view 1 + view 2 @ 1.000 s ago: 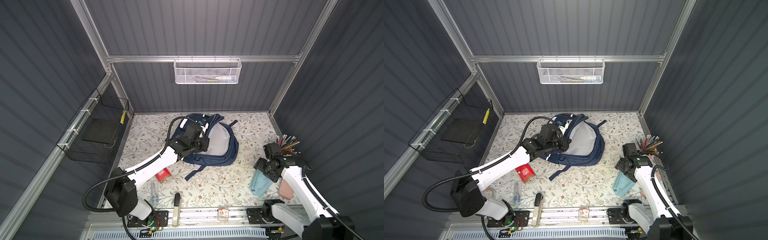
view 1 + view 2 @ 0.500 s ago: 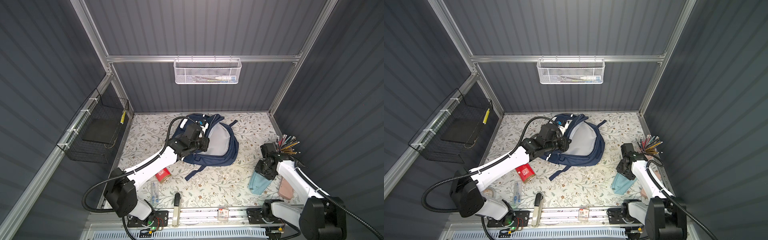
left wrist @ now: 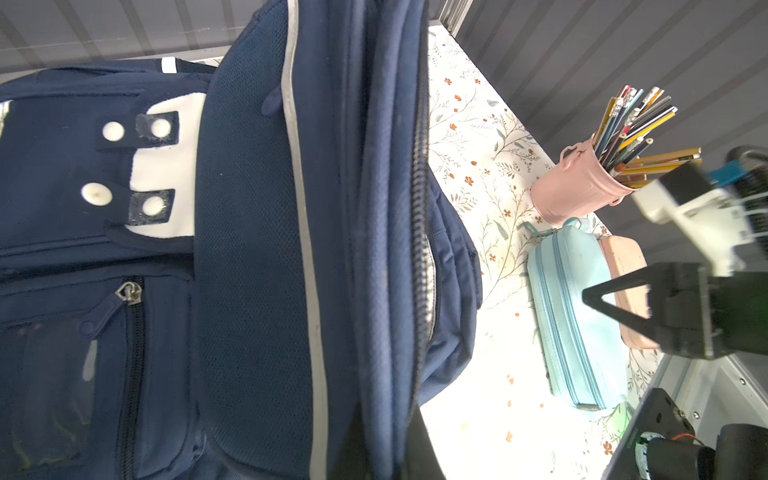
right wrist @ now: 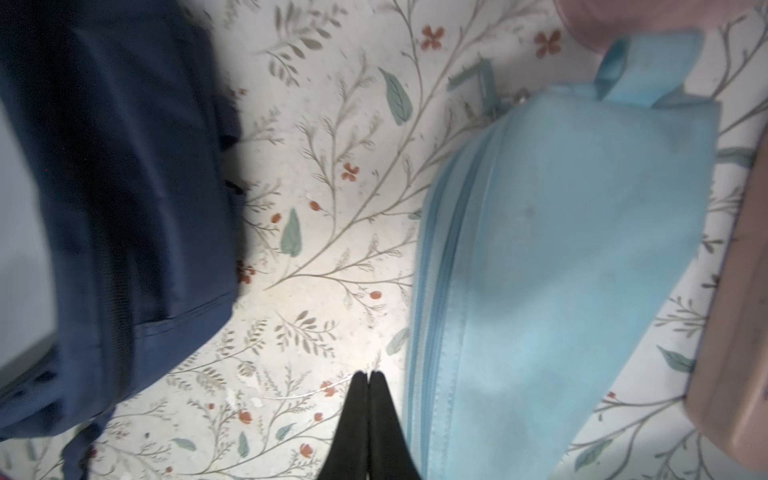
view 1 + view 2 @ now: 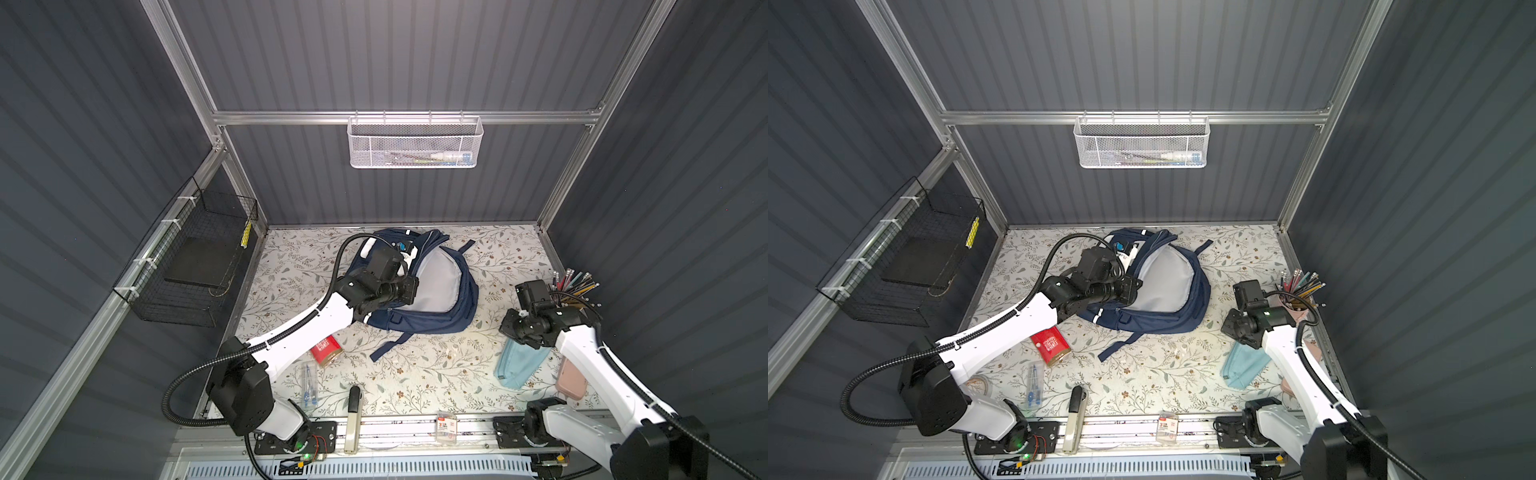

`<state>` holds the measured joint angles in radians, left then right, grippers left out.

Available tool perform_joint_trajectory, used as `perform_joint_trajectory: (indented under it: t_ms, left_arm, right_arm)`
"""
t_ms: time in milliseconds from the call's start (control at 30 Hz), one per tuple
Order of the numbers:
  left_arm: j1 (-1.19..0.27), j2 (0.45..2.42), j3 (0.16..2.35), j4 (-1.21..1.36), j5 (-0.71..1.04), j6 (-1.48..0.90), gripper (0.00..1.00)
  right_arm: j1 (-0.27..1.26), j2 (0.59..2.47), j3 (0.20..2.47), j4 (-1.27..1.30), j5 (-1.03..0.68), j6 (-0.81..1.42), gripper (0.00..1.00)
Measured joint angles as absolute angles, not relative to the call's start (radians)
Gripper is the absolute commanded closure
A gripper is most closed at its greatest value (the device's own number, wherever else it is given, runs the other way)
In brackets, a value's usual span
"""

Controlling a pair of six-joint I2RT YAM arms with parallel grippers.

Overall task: Pack the student bag
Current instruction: 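Move the right gripper to the light blue pencil case and grasp it, then lift the pencil case with the right gripper and carry it over the backpack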

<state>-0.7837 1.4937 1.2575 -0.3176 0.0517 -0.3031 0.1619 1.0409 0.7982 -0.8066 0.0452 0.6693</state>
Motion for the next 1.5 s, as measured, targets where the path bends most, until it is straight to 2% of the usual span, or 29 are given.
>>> perform_joint_trajectory:
  t_ms: [67,100,167,200,367,467,533,600,633,767,800,967,1267,1400,1500]
  left_arm:
    - [-0.784,1.491,1.258,-0.323,0.051,-0.295,1.00]
    - [-0.784,1.490,1.258,-0.327,0.052,-0.292,1.00]
    - [-0.784,1.490,1.262,-0.338,0.052,-0.287,1.00]
    - [-0.784,1.490,1.263,-0.340,0.053,-0.284,1.00]
    - [-0.783,1.491,1.272,-0.354,0.053,-0.281,1.00]
    - [-0.784,1.492,1.276,-0.360,0.053,-0.281,1.00]
    - [-0.784,1.492,1.276,-0.360,0.053,-0.281,1.00]
    - [-0.784,1.492,1.276,-0.360,0.053,-0.281,1.00]
    - [-0.784,1.492,1.276,-0.360,0.053,-0.280,1.00]
    - [-0.784,1.492,1.276,-0.360,0.052,-0.277,1.00]
    - [-0.784,1.492,1.276,-0.360,0.052,-0.277,1.00]
    - [-0.783,1.493,1.280,-0.365,0.052,-0.273,1.00]
    - [-0.783,1.498,1.294,-0.379,0.050,-0.267,1.00]
    - [-0.781,1.498,1.295,-0.379,0.052,-0.265,1.00]
    - [-0.775,1.498,1.309,-0.390,0.059,-0.262,1.00]
  right_arm:
    - [0.163,1.014,0.810,-0.805,0.033,0.669,1.00]
    - [0.163,1.006,0.815,-0.810,0.031,0.668,0.89]
    - [0.160,1.012,0.825,-0.836,0.033,0.669,0.60]
    - [0.158,1.027,0.827,-0.854,0.033,0.671,0.50]
    - [0.143,1.100,0.767,-0.881,0.029,0.693,0.31]
    - [0.141,1.138,0.743,-0.904,0.040,0.700,0.28]
    - [0.139,1.185,0.744,-0.905,0.054,0.697,0.29]
    - [0.134,1.227,0.744,-0.901,0.061,0.689,0.36]
    - [0.132,1.240,0.744,-0.898,0.062,0.682,0.41]
    - [0.128,1.280,0.743,-0.884,0.072,0.662,0.81]
    - [0.126,1.286,0.743,-0.881,0.072,0.660,0.86]
    - [0.127,1.267,0.743,-0.879,0.062,0.649,1.00]
    - [0.197,1.121,0.831,-0.894,0.011,0.658,1.00]
    - [0.212,1.018,0.874,-0.799,-0.081,0.681,1.00]
    - [0.234,1.031,0.902,-0.683,-0.144,0.700,1.00]
